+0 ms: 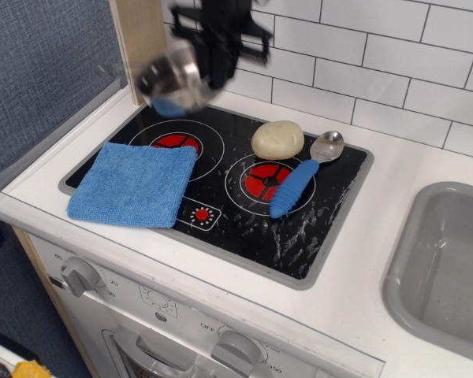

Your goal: Pick up the pan and place it on the blue towel

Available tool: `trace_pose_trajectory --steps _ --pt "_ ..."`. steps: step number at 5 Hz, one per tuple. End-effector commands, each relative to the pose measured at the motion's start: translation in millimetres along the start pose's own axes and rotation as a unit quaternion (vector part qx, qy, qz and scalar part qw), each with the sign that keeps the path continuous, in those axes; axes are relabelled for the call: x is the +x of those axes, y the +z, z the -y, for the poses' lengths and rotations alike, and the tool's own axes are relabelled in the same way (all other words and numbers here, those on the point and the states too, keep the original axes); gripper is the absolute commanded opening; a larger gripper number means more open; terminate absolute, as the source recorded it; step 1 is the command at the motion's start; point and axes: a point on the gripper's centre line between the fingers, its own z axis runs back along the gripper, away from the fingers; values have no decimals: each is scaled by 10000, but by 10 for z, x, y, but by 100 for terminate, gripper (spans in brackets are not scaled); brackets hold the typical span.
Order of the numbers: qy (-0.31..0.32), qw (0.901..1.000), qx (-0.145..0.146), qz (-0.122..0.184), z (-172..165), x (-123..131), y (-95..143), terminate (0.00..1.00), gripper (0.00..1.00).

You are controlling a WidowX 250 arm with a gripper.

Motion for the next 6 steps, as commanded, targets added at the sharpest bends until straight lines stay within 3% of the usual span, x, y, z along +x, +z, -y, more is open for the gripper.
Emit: trace_pose_trajectory --steps 1,3,4,6 --pt "-289 9990 79 333 92 -495 259 0 0" --pt "-622 9960 489 -405 85 -861 -181 0 0" --pt "-455 9942 547 -805 -58 -922 -365 0 0" --pt "-268 9910 534 -1197 -233 -956 -539 0 0"
